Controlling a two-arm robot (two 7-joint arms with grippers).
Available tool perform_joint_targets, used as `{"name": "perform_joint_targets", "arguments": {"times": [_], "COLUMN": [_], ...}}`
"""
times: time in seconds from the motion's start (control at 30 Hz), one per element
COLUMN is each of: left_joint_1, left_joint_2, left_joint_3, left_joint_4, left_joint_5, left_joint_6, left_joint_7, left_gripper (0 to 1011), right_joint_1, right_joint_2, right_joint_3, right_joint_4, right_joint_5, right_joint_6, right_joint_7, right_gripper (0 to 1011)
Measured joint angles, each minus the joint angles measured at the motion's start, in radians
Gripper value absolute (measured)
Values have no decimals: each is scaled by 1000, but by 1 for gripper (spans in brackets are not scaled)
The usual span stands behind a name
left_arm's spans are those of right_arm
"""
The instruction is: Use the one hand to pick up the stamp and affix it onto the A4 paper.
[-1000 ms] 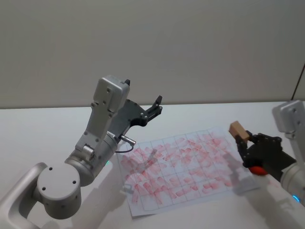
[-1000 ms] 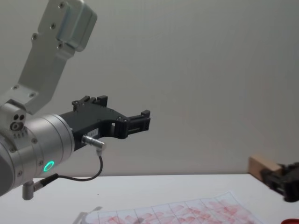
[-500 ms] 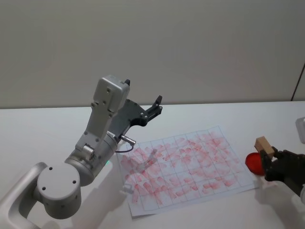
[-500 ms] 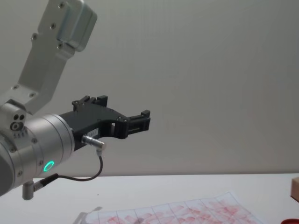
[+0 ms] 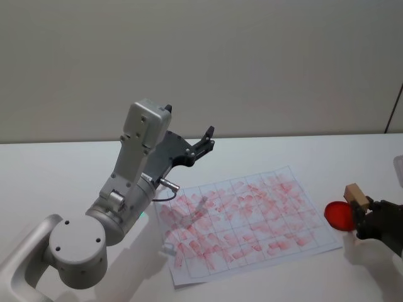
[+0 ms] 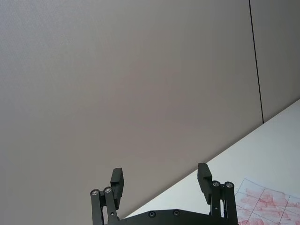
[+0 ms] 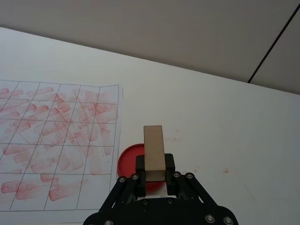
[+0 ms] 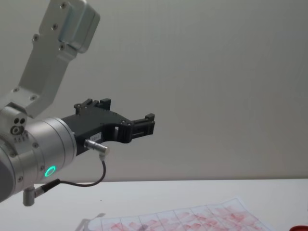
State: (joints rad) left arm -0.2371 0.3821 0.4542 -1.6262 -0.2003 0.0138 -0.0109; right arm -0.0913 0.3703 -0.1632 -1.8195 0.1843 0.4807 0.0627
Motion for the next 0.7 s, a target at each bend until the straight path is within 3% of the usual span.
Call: {"name": "perform_joint_targets", "arguments": {"times": [0.7], "left_joint_1": [0], "left_joint_2": [0], "left_joint_3": [0], "left_joint_4": [0], "left_joint_5": [0], "left_joint_6": [0], "left_joint_7": [0], "left_gripper": [1001], "right_joint_1": [56], "right_joint_2": [-20], "right_joint_3": [-10], "right_joint_4": [75], "right_joint_5": [-32], "right_joint_6": [24], "right_joint_7": [72], "right_gripper": [237]}}
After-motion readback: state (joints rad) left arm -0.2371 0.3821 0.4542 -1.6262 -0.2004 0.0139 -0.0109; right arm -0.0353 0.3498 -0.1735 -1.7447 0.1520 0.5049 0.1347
